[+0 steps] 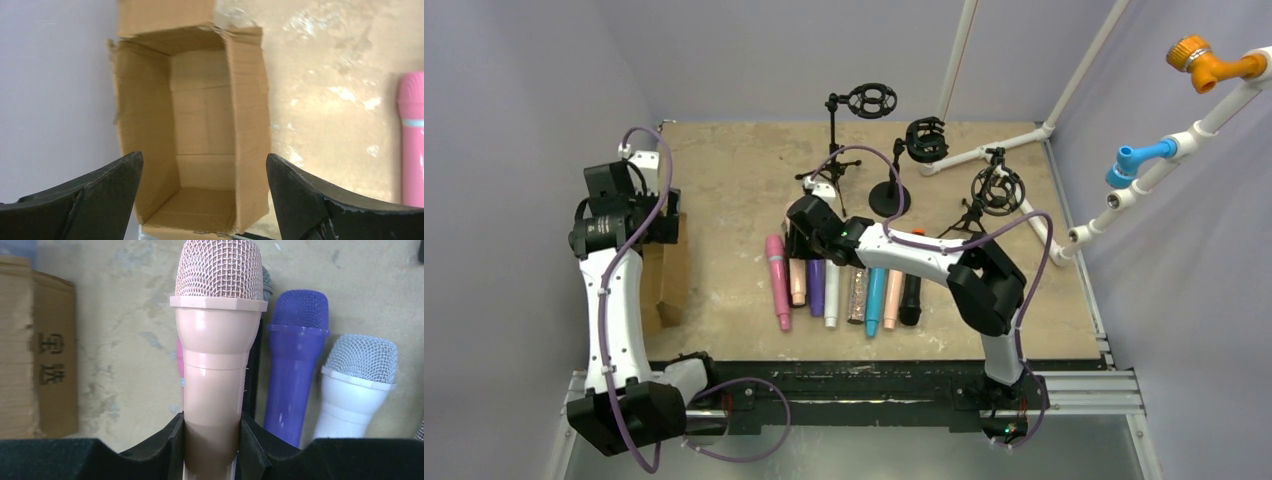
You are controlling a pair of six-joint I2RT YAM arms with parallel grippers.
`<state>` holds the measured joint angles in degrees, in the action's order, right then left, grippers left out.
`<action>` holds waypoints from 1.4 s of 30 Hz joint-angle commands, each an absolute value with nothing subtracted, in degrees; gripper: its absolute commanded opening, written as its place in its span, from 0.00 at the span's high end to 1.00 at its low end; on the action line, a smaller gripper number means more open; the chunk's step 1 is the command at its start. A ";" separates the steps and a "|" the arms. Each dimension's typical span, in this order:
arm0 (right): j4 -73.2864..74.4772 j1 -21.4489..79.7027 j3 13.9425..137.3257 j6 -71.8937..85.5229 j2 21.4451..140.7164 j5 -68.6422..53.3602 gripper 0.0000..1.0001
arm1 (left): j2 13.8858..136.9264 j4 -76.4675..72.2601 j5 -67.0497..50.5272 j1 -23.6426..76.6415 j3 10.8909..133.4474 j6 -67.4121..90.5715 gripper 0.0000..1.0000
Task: Attach the microphones to the stand
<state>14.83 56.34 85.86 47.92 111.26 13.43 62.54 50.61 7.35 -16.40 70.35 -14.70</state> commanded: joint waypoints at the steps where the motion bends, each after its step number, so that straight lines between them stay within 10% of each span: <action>1: 16.64 56.42 87.67 47.64 112.83 17.40 1.00 | 64.56 55.18 0.26 -15.04 66.94 -13.57 0.10; 10: 17.88 56.39 87.70 47.59 115.99 17.88 0.99 | 69.51 49.74 0.36 -15.00 58.96 -16.75 0.35; 19: 19.39 56.42 87.67 47.64 116.35 16.76 0.60 | 69.07 50.41 -1.50 -14.96 55.50 -21.05 0.76; 29: 21.92 56.43 87.94 47.89 113.97 18.65 0.42 | 70.58 52.71 -7.08 -14.46 57.48 -19.49 0.83; 42: 22.52 58.61 88.72 47.04 107.24 22.31 0.44 | 74.29 52.13 -8.57 -14.21 60.89 -19.93 0.91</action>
<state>23.20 56.90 86.08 47.77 111.15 18.76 72.36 52.49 -6.02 -14.59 57.76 -20.08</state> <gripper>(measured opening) 0.566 0.119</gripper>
